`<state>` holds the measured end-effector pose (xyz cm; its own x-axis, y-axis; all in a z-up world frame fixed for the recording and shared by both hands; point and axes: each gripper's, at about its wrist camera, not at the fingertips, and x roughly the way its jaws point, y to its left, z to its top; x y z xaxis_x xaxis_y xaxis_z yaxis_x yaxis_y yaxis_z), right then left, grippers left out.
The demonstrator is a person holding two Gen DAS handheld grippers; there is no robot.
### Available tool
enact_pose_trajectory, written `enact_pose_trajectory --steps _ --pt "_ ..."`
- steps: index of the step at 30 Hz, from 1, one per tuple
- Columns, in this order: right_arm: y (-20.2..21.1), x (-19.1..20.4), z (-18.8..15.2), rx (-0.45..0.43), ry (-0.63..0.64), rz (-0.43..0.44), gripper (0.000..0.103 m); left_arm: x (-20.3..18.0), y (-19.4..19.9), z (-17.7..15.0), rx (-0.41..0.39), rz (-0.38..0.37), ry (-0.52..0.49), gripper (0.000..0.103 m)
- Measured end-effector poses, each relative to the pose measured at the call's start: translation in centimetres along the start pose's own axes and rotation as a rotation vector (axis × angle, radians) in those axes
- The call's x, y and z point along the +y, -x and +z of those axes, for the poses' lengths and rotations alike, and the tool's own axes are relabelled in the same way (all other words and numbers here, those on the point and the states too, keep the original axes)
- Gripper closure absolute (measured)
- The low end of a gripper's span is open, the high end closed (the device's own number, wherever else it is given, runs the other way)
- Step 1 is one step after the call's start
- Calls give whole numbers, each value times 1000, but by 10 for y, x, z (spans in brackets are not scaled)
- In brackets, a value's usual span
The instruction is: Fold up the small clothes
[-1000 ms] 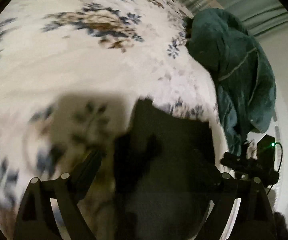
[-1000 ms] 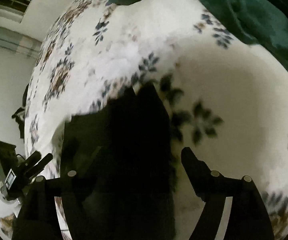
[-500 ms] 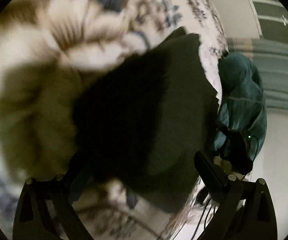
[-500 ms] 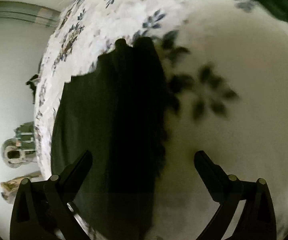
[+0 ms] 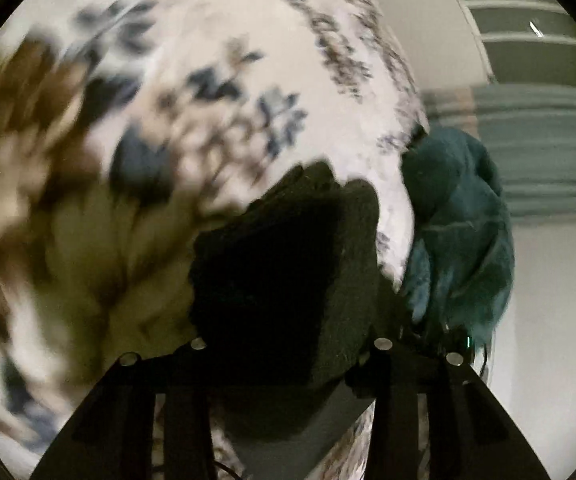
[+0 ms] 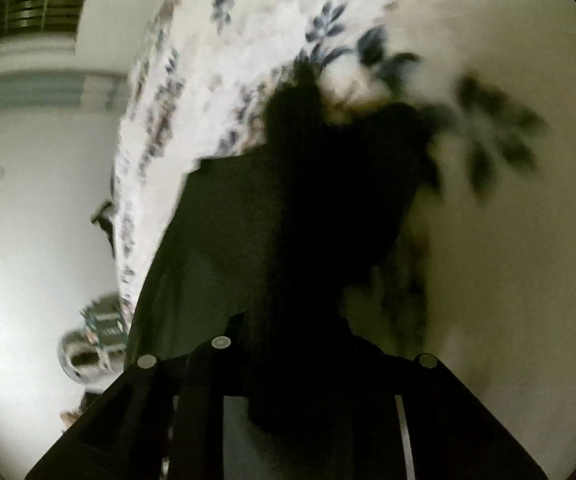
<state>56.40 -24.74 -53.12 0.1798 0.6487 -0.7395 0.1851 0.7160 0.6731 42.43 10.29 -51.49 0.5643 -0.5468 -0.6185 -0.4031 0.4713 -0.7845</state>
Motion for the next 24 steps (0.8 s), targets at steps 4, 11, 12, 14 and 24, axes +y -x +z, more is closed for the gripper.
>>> enact_pose_trajectory --steps 4,11,12,14,24 --pt "44 12 -108 -103 -35 -102 81 -10 -20 26 260 97 -190 59" --pt "38 -44 -184 -40 -220 -168 31 -17 -22 9 312 370 -424 31" --pt "49 -48 -186 -60 -225 -185 27 -21 -4 2 252 384 -424 20" --pt "76 -51 -186 -88 -220 -209 27 -21 24 -13 167 418 -417 3" --pt "83 -4 -78 -44 115 -339 27 105 59 -119 31 795 -216 3"
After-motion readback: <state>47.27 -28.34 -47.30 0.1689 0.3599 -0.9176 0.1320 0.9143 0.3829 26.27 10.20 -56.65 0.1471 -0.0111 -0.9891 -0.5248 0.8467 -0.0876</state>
